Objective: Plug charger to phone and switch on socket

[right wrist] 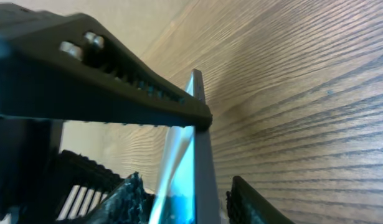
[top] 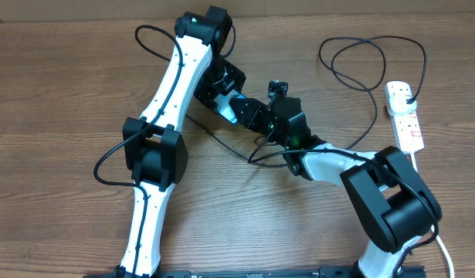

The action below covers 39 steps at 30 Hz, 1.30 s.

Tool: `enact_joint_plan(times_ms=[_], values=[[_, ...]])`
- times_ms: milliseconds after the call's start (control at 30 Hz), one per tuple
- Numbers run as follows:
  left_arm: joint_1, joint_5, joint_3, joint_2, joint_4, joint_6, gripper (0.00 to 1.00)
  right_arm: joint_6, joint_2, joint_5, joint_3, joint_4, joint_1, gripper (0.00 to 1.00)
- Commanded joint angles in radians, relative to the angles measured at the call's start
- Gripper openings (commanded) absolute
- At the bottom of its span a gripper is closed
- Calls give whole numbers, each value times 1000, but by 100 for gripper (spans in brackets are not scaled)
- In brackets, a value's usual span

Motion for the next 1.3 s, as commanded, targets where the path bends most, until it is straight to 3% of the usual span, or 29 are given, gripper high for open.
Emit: enact_joint_plan(times_ms=[0, 167, 467, 500, 533, 567, 600, 633, 967, 1267], values=[[-2, 13, 26, -39, -2, -24, 4, 28, 20, -10, 26, 8, 5, 41], [-2, 12, 26, -39, 3, -24, 4, 36, 20, -54, 26, 31, 5, 33], [-2, 10, 26, -39, 5, -24, 5, 66, 20, -80, 26, 55, 5, 4], [-2, 9, 26, -39, 5, -24, 14, 66, 20, -80, 26, 55, 5, 4], [-2, 9, 26, -39, 5, -24, 37, 66, 20, -80, 26, 55, 5, 4], [-2, 10, 26, -39, 4, -21, 63, 66, 20, -79, 26, 53, 5, 4], [-2, 13, 26, -39, 5, -13, 97, 66, 20, -76, 26, 51, 5, 4], [-2, 13, 26, -39, 4, -3, 100, 66, 20, -76, 26, 50, 5, 4], [39, 69, 59, -43, -19, 223, 100, 62, 17, -138, 26, 23, -63, 4], [98, -51, 44, -110, -135, 472, 100, 110, -27, -324, 26, -13, -168, 4]])
